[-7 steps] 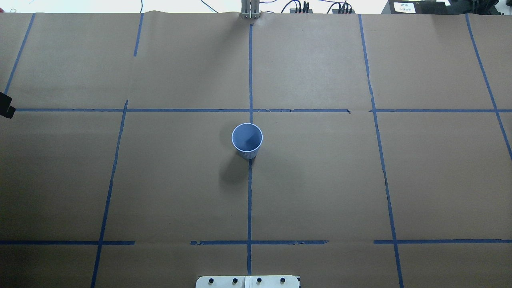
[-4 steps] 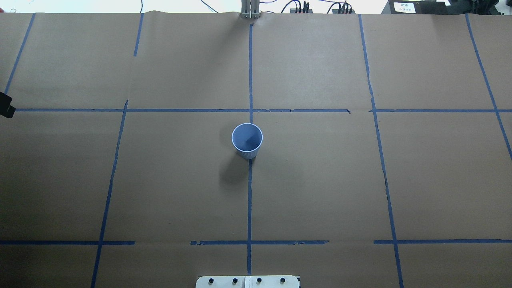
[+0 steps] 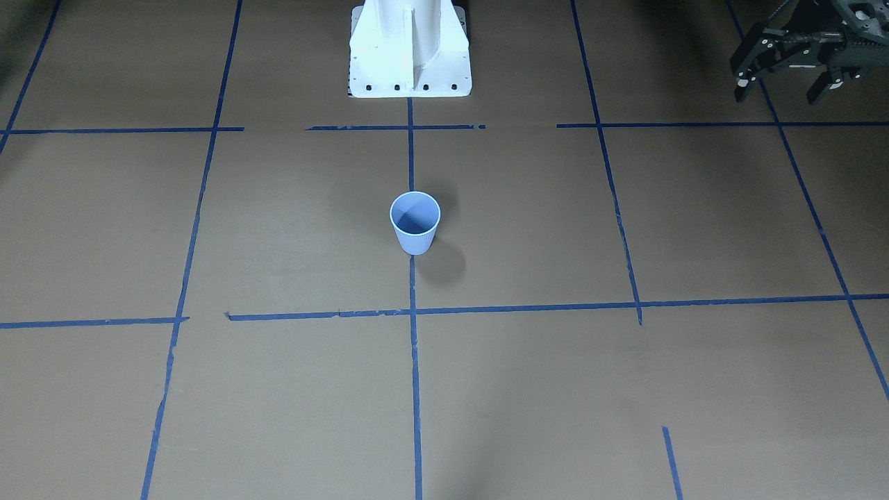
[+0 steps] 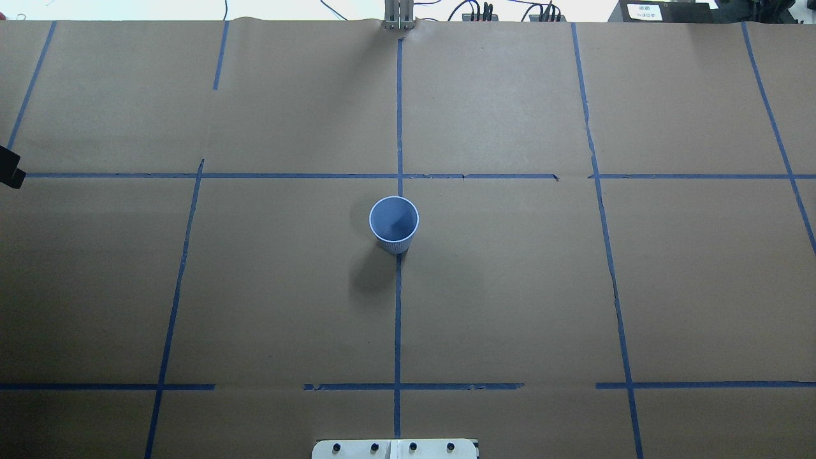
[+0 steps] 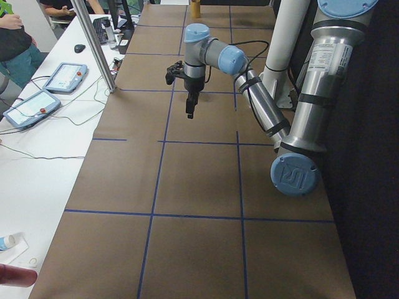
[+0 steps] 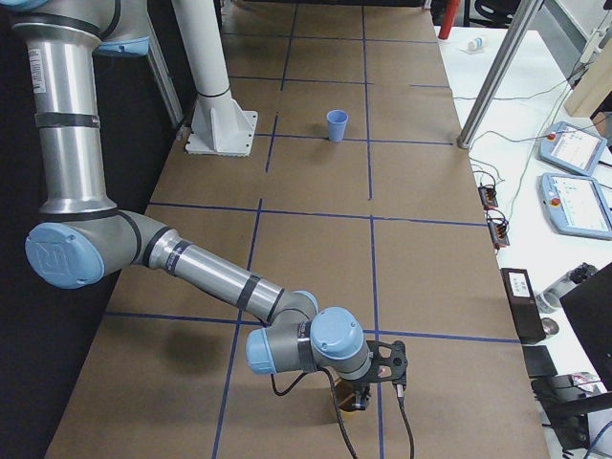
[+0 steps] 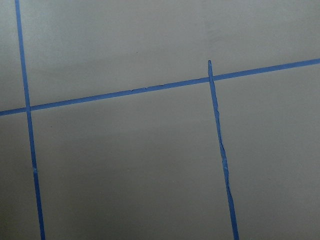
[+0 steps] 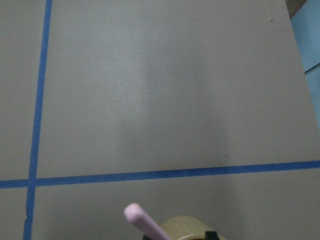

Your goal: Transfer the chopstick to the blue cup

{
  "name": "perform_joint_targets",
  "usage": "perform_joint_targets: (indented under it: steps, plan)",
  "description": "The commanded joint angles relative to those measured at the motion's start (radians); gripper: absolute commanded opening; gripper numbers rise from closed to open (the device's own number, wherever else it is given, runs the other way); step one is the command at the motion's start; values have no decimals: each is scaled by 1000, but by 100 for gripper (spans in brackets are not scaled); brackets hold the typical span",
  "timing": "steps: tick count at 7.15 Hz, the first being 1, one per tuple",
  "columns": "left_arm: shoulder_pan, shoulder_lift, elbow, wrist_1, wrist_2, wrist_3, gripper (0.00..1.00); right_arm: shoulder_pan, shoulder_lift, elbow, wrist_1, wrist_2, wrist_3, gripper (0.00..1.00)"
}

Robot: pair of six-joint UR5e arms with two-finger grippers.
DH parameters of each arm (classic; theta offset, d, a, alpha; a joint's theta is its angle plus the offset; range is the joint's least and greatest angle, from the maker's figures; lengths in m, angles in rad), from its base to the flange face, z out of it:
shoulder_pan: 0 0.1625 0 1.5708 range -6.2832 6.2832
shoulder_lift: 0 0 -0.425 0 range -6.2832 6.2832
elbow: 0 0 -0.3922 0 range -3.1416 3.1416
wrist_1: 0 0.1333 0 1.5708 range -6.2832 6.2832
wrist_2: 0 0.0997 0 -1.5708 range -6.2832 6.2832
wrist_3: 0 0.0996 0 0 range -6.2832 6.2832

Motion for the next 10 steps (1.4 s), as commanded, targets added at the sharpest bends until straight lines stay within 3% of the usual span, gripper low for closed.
perform_joint_targets:
  steps: [1,5,8,9,10]
  plan:
    - [0,0,1,0,0,-5,100,-1,7,7,1,-4,2,0]
    - [0,-5,-2,3,-3,-8,100,21,-5,86,-11,4,-3,0]
    - [2,-7,1,3,-6,-8,100,137,-37,149,-40,7,-146,0]
    - [2,-7,-1,3,-6,-8,100,159,-40,213,-132,7,-183,0]
    - [4,-8,-2,3,-8,-10,100,191,-40,348,-330,7,-245,0]
